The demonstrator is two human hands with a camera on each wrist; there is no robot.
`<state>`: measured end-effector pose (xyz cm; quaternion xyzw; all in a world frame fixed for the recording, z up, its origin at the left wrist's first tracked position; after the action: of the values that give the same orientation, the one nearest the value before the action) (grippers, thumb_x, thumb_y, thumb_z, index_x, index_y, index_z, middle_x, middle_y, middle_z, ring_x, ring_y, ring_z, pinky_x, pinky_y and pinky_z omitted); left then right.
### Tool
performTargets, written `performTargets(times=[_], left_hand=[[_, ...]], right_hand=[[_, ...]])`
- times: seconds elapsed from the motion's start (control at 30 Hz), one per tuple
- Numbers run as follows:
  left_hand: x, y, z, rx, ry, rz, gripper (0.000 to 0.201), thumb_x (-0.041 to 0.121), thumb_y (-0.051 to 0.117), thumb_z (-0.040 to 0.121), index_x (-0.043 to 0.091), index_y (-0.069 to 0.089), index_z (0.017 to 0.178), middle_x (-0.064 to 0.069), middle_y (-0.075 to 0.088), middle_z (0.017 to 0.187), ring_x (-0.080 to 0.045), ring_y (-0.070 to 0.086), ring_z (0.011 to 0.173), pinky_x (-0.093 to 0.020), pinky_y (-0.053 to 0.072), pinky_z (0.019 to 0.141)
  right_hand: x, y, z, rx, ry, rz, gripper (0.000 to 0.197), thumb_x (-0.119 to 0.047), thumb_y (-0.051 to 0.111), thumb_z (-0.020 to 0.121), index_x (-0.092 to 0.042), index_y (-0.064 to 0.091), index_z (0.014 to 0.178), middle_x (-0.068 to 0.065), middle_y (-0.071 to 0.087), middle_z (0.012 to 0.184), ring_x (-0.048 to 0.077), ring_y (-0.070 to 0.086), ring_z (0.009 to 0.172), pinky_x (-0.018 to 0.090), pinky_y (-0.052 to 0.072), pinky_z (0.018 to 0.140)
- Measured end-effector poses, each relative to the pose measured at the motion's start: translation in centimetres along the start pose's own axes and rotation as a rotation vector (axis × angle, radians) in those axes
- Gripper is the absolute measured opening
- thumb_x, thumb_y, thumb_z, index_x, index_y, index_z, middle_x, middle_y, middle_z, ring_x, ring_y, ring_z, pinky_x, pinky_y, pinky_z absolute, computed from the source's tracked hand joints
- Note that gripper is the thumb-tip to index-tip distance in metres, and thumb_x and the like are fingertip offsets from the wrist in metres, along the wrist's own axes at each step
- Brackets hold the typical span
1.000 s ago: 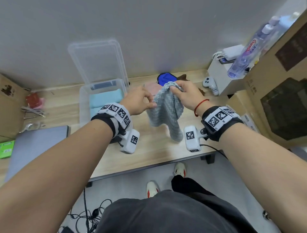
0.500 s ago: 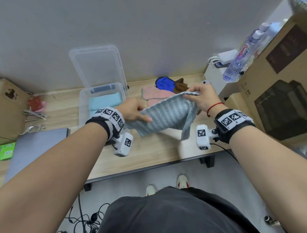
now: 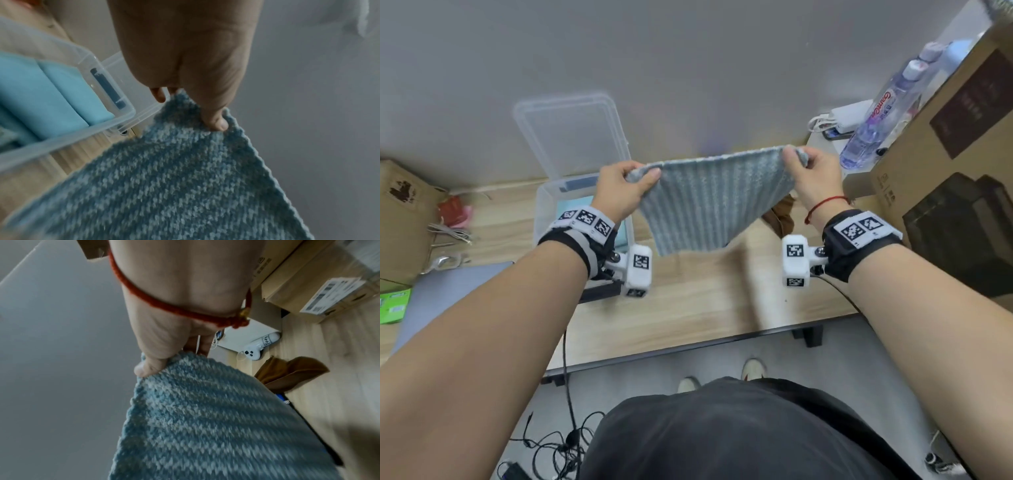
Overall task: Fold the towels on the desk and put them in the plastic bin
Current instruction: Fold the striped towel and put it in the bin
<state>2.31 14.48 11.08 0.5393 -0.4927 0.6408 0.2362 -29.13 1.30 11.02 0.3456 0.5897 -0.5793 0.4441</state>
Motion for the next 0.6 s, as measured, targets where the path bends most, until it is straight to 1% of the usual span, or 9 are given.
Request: performTargets(times=[0.07, 0.17, 0.27, 0.33, 0.4, 0.43, 0.5, 0.57, 0.6], left_hand=[[0.5, 0.4, 0.1, 0.032, -0.011, -0.145, 0.017, 0.037, 0.080, 0.076, 0.023, 0.071, 0.073, 0.001, 0.069, 0.078, -0.012, 0.062, 0.074, -0.027, 0.051, 0.069], [-0.2, 1.9, 0.0, 0.012, -0.022, -0.179, 0.016, 0.030, 0.077, 0.081, 0.019, 0.067, 0.075, 0.002, 0.065, 0.076, -0.007, 0.058, 0.071, -0.022, 0.049, 0.071], [-4.3, 4.6, -1.2, -0.084, -0.074, -0.069, 0.017, 0.031, 0.072, 0.085, 0.015, 0.064, 0.081, -0.005, 0.064, 0.082, -0.013, 0.059, 0.076, -0.030, 0.050, 0.078], [-8.1, 6.7, -2.7, -0.152, -0.144, 0.051, 0.022, 0.032, 0.070, 0.087, 0.011, 0.064, 0.087, -0.004, 0.062, 0.081, -0.013, 0.056, 0.074, -0.026, 0.047, 0.074], [-11.7, 8.2, -4.6, -0.223, -0.190, 0.181, 0.023, 0.032, 0.067, 0.090, 0.010, 0.062, 0.087, 0.000, 0.059, 0.074, -0.009, 0.052, 0.068, -0.018, 0.042, 0.067], [-13.0, 8.7, -5.5, -0.264, -0.186, 0.255, 0.024, 0.033, 0.066, 0.091, 0.010, 0.061, 0.086, 0.000, 0.058, 0.072, -0.009, 0.051, 0.067, -0.017, 0.040, 0.064], [-16.0, 9.8, -7.5, -0.327, -0.182, 0.364, 0.027, 0.035, 0.064, 0.091, 0.009, 0.060, 0.084, -0.003, 0.057, 0.074, -0.013, 0.049, 0.071, -0.021, 0.036, 0.061], [-18.7, 10.5, -9.6, -0.365, -0.206, 0.441, 0.027, 0.037, 0.064, 0.091, 0.011, 0.059, 0.083, -0.003, 0.057, 0.075, -0.016, 0.050, 0.072, -0.022, 0.036, 0.060], [-20.0, 10.7, -10.6, -0.383, -0.229, 0.461, 0.027, 0.038, 0.064, 0.090, 0.012, 0.059, 0.083, -0.003, 0.058, 0.075, -0.018, 0.052, 0.072, -0.024, 0.038, 0.061]], right_hand=[[-0.3, -0.6, 0.2, 0.043, -0.017, 0.015, 0.038, -0.040, 0.055, 0.096, -0.021, 0.048, 0.064, -0.007, 0.036, 0.061, 0.005, 0.032, 0.057, 0.022, 0.029, 0.054], [1.5, -0.9, 0.0, 0.058, 0.008, -0.025, 0.039, -0.040, 0.050, 0.099, -0.023, 0.043, 0.065, -0.006, 0.038, 0.063, 0.003, 0.034, 0.057, 0.020, 0.030, 0.053], [6.2, -0.5, -1.7, 0.026, 0.097, -0.092, 0.038, -0.041, 0.050, 0.097, -0.015, 0.055, 0.070, -0.002, 0.048, 0.068, 0.003, 0.042, 0.060, 0.023, 0.036, 0.057], [9.8, 0.0, -3.7, -0.031, 0.165, -0.131, 0.036, -0.035, 0.052, 0.098, -0.022, 0.048, 0.065, -0.007, 0.043, 0.062, -0.004, 0.037, 0.053, 0.021, 0.032, 0.055], [13.1, 0.7, -6.2, -0.108, 0.235, -0.176, 0.041, -0.029, 0.051, 0.100, -0.024, 0.037, 0.062, -0.009, 0.035, 0.059, -0.002, 0.032, 0.050, 0.016, 0.027, 0.050], [14.5, 0.9, -7.4, -0.145, 0.265, -0.207, 0.042, -0.029, 0.050, 0.101, -0.023, 0.036, 0.062, -0.008, 0.033, 0.059, 0.000, 0.031, 0.051, 0.015, 0.027, 0.048], [18.0, 1.6, -9.8, -0.220, 0.339, -0.262, 0.039, -0.032, 0.050, 0.100, -0.020, 0.040, 0.064, -0.006, 0.036, 0.060, 0.003, 0.032, 0.053, 0.016, 0.028, 0.048], [20.9, 2.2, -12.2, -0.270, 0.388, -0.306, 0.037, -0.032, 0.050, 0.099, -0.020, 0.042, 0.065, -0.005, 0.039, 0.060, 0.005, 0.034, 0.054, 0.025, 0.031, 0.054], [21.9, 2.4, -13.3, -0.287, 0.395, -0.321, 0.039, -0.031, 0.050, 0.099, -0.022, 0.040, 0.062, -0.006, 0.038, 0.058, 0.006, 0.033, 0.054, 0.028, 0.030, 0.055]])
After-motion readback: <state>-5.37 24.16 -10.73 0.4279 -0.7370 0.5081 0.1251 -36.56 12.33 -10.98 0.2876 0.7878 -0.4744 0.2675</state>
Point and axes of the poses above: each hand's wrist, its own z-axis towards the middle knuckle, its own y-axis out of the palm, x = y × z, the point moved 5 cm from there along z, towards the middle knuckle
